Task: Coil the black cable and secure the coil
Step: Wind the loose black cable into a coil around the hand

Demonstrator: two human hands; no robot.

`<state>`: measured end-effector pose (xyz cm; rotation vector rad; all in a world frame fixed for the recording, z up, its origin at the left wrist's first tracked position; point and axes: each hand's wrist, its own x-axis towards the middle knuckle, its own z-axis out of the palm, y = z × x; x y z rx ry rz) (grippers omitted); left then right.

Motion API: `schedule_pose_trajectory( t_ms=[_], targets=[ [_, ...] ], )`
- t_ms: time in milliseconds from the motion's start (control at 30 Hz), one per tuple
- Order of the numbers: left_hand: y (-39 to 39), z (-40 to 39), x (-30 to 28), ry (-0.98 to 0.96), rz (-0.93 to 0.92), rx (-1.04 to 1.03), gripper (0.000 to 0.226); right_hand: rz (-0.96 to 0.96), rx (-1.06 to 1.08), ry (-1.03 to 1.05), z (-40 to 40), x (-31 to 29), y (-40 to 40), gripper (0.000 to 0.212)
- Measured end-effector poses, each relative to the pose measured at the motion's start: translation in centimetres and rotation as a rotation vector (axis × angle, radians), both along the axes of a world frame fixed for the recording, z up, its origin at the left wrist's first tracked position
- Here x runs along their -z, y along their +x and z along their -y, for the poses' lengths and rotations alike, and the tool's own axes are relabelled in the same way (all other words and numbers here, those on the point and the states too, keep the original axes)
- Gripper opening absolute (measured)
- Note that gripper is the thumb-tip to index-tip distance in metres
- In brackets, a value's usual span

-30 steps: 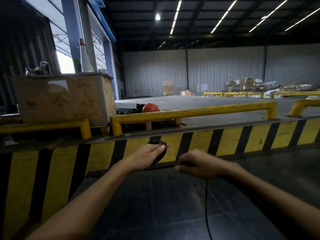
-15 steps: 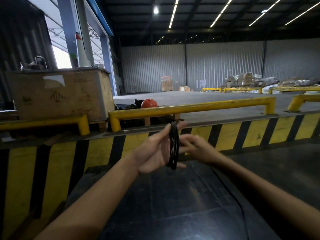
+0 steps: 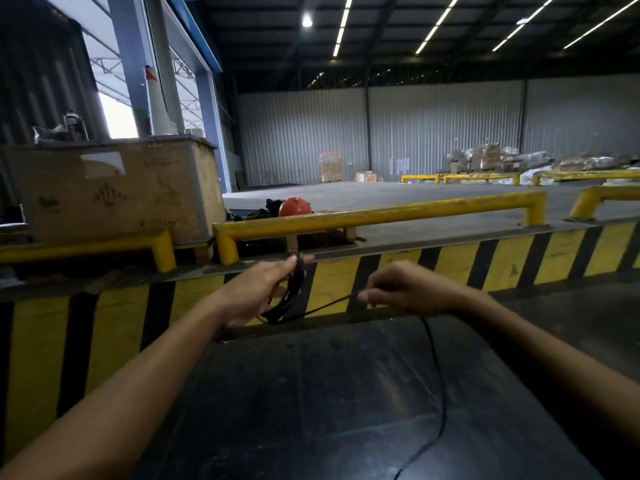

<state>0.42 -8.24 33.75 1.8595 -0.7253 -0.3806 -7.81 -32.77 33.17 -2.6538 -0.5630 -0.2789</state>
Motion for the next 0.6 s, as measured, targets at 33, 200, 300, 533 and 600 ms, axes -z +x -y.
schedule_pose_trajectory(
  t_ms=[33, 200, 300, 533, 600],
  targets=[
    [-0.1, -0.3, 0.4, 0.126, 0.029, 0.016, 0.031, 0.034, 0.029, 0.015, 0.7, -0.8, 0.0, 0.013],
    [-2.4, 0.6, 2.1, 0.426, -0.100, 0.243, 0.037, 0.277, 0.162, 0.099, 2.3, -2.8, 0.8, 0.015],
    [-4.2, 1.9, 1.4, 0.175, -0.349, 0.474, 0.038, 0.316, 0.180, 0.184, 1.7, -1.0, 1.8, 0.020],
    [-5.3, 4.5, -3.0, -0.550, -0.356, 0.365, 0.041, -0.035, 0.031, 0.262, -4.2, 8.0, 1.2, 0.024],
    [-4.5, 4.9, -2.3, -0.569, -0.274, 0.217, 0.039, -0.047, -0.031, 0.145, -6.3, 9.3, -0.1, 0.018]
  ],
)
